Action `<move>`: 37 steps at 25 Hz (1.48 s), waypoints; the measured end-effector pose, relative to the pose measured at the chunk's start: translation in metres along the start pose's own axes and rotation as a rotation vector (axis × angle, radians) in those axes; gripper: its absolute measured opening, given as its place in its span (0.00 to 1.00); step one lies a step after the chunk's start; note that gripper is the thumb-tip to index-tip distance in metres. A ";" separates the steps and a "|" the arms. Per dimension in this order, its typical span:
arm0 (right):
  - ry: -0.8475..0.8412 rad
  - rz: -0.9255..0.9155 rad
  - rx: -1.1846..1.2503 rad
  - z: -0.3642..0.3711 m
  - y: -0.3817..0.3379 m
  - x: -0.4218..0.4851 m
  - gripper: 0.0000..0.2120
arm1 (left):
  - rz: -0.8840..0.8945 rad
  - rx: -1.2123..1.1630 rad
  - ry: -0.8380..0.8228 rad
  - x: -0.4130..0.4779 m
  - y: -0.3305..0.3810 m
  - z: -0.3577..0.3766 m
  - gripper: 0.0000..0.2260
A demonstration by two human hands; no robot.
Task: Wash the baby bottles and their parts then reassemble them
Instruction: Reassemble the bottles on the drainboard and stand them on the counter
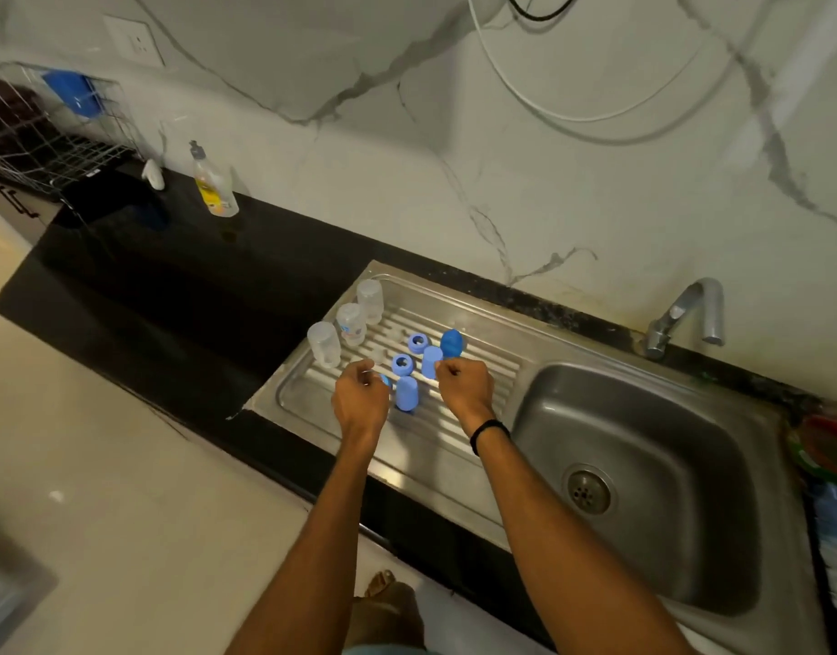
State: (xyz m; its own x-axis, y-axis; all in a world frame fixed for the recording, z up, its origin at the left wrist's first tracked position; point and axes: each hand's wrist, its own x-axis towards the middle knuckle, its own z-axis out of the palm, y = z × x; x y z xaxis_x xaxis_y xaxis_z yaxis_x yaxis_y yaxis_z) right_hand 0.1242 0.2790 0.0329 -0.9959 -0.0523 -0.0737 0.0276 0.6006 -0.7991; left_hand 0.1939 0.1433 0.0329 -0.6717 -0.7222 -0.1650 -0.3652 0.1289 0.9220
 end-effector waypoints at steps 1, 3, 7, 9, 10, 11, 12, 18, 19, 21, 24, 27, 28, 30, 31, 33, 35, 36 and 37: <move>0.009 0.001 0.004 0.006 -0.003 0.007 0.21 | 0.008 0.002 -0.012 0.010 -0.002 -0.001 0.12; 0.026 0.012 0.020 0.019 -0.010 0.020 0.21 | 0.017 0.028 -0.033 0.028 -0.005 -0.002 0.10; 0.085 0.077 0.078 0.033 -0.013 0.026 0.21 | 0.034 0.102 -0.103 0.045 -0.014 -0.009 0.07; 0.111 0.089 0.082 0.034 -0.014 0.027 0.20 | 0.015 0.111 -0.120 0.048 -0.018 -0.008 0.07; 0.111 0.096 0.083 0.035 -0.014 0.028 0.20 | 0.003 0.117 -0.122 0.048 -0.019 -0.007 0.07; 0.109 0.106 0.085 0.036 -0.015 0.028 0.20 | -0.006 0.124 -0.121 0.048 -0.020 -0.007 0.07; 0.106 0.111 0.084 0.037 -0.017 0.029 0.19 | -0.014 0.124 -0.119 0.049 -0.021 -0.006 0.07; 0.056 0.065 0.100 0.043 -0.031 0.039 0.21 | 0.001 0.132 -0.098 0.051 -0.013 -0.012 0.08; 0.043 0.057 0.104 0.046 -0.035 0.041 0.21 | 0.009 0.144 -0.087 0.052 -0.011 -0.016 0.09; 0.020 0.033 0.109 0.051 -0.043 0.044 0.23 | 0.032 0.158 -0.046 0.059 -0.011 -0.026 0.10; 0.020 0.027 0.122 0.056 -0.041 0.045 0.23 | 0.021 0.175 -0.022 0.068 -0.018 -0.033 0.11; 0.035 0.047 0.096 0.056 -0.025 0.044 0.19 | -0.007 0.205 -0.045 0.068 -0.025 -0.029 0.11; 0.033 0.063 0.082 0.055 -0.020 0.045 0.18 | 0.000 0.213 -0.065 0.069 -0.028 -0.027 0.11; 0.029 0.084 0.053 0.054 -0.016 0.049 0.15 | 0.020 0.245 -0.115 0.074 -0.029 -0.023 0.13; 0.027 0.083 0.037 0.055 -0.015 0.053 0.14 | 0.025 0.269 -0.139 0.079 -0.028 -0.022 0.14; 0.027 0.072 -0.001 0.058 -0.018 0.061 0.12 | 0.034 0.316 -0.193 0.091 -0.029 -0.019 0.16; 0.018 0.057 -0.040 0.063 -0.021 0.065 0.12 | 0.062 0.377 -0.248 0.101 -0.035 -0.019 0.17; 0.010 0.051 -0.065 0.067 -0.024 0.066 0.12 | 0.069 0.409 -0.272 0.106 -0.038 -0.019 0.17; 0.003 0.047 -0.101 0.072 -0.026 0.066 0.13 | 0.062 0.428 -0.296 0.112 -0.041 -0.020 0.16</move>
State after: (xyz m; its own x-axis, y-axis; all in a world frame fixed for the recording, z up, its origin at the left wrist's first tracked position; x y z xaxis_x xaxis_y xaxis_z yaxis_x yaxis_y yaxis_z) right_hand 0.0637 0.2024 0.0059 -0.9940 -0.0202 -0.1076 0.0654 0.6793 -0.7309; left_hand 0.1467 0.0440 -0.0164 -0.8311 -0.4895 -0.2639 -0.5084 0.4764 0.7173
